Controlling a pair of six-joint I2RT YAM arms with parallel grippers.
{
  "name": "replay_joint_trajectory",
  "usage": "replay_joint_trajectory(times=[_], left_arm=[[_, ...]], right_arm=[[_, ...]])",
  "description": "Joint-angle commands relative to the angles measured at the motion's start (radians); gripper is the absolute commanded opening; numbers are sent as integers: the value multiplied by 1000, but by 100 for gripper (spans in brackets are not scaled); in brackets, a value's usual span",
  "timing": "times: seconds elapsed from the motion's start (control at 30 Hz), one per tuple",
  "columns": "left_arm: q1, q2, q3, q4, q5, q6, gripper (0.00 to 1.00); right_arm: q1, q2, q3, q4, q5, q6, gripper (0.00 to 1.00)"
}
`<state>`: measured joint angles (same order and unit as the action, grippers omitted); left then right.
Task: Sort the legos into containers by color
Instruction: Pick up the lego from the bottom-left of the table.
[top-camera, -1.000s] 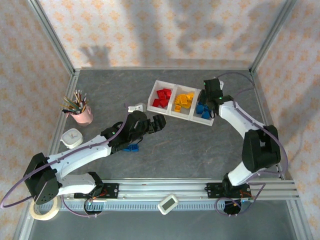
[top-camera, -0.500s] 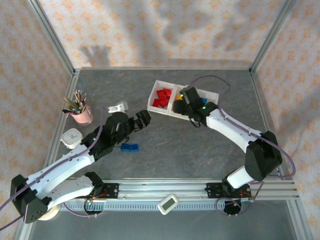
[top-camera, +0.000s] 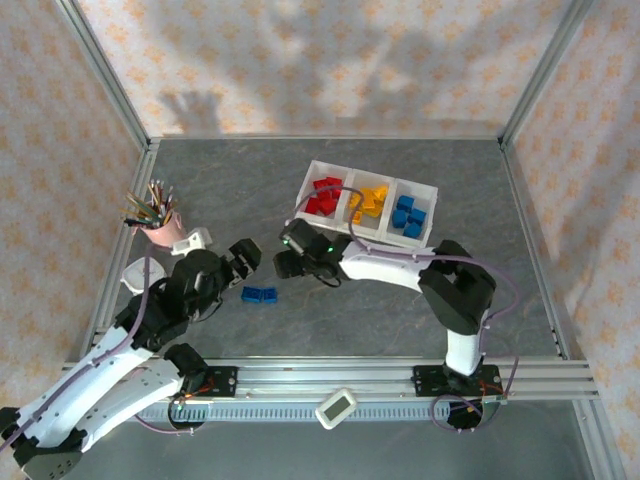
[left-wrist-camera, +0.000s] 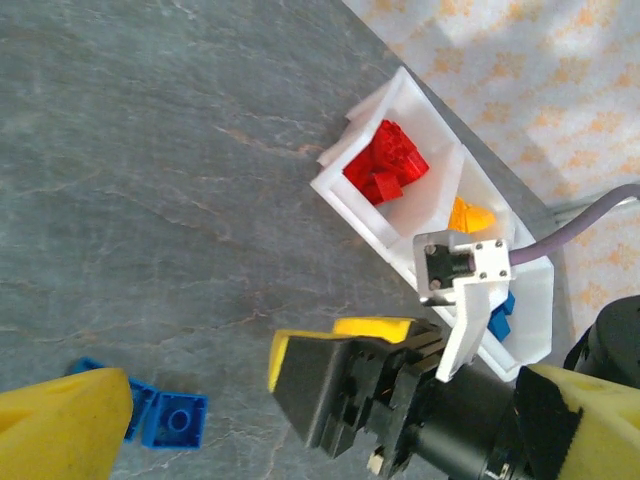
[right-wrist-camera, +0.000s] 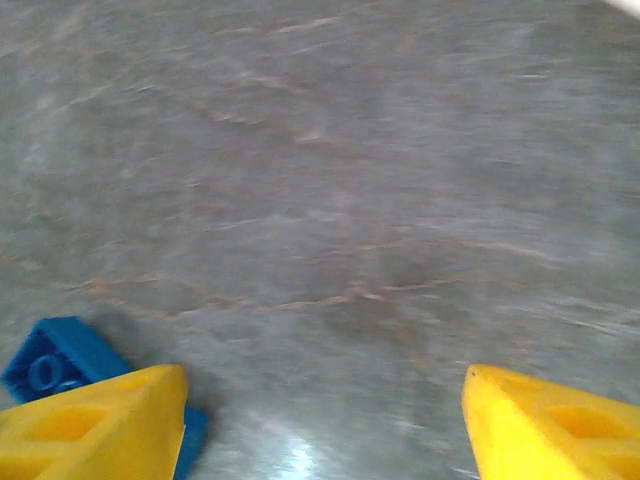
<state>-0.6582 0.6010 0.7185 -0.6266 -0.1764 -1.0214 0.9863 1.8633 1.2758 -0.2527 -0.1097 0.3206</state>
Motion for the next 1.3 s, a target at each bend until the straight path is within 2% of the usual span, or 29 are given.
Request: replay_joint_trajectory(times=[0.0, 0.13, 0.43, 0.83, 1.03, 1.27], left_arm=[[10, -57, -6, -152, -64, -74, 99], [8, -114, 9, -239, -99, -118, 99], [8, -148, 30, -312, -142, -160, 99], [8, -167, 33, -353, -188, -186, 99], [8, -177, 33, -360, -203, -189, 99], [8, -176, 27, -347, -200, -186, 99]], right_arm=[[40, 27, 40, 46, -47, -78, 74], [83, 81, 74, 25, -78, -208, 75], [99, 196, 196, -33, -152, -411, 76], [126, 340, 377, -136, -156, -527, 76], [128, 399, 446, -174, -140, -544, 70], [128, 417, 473, -195, -121, -542, 56]])
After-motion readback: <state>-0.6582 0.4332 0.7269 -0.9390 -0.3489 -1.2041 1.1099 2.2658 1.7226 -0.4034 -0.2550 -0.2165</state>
